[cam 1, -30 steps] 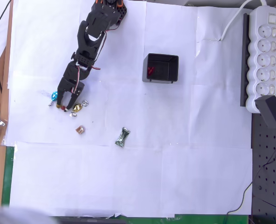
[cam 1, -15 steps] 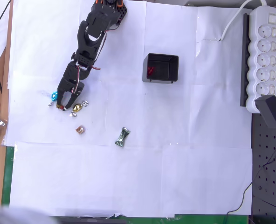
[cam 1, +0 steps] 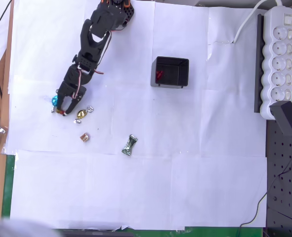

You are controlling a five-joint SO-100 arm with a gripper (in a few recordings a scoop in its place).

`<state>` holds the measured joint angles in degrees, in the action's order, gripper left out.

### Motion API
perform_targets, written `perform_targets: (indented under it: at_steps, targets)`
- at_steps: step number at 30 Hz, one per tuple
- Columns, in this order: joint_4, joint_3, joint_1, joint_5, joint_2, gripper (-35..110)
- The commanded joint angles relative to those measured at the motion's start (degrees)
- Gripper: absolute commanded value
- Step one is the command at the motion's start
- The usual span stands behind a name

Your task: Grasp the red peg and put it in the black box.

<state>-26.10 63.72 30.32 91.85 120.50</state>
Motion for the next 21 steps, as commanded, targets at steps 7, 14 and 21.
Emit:
perform_targets:
  at_steps: [7,14,21]
  targets:
    - [31.64,13.8,0.26,-5.45,-13.36,0]
    - [58.8,28.3,-0.97,-11.6,-17.49,0]
    - [80.77,42.8,-2.46,-18.81,-19.07,0]
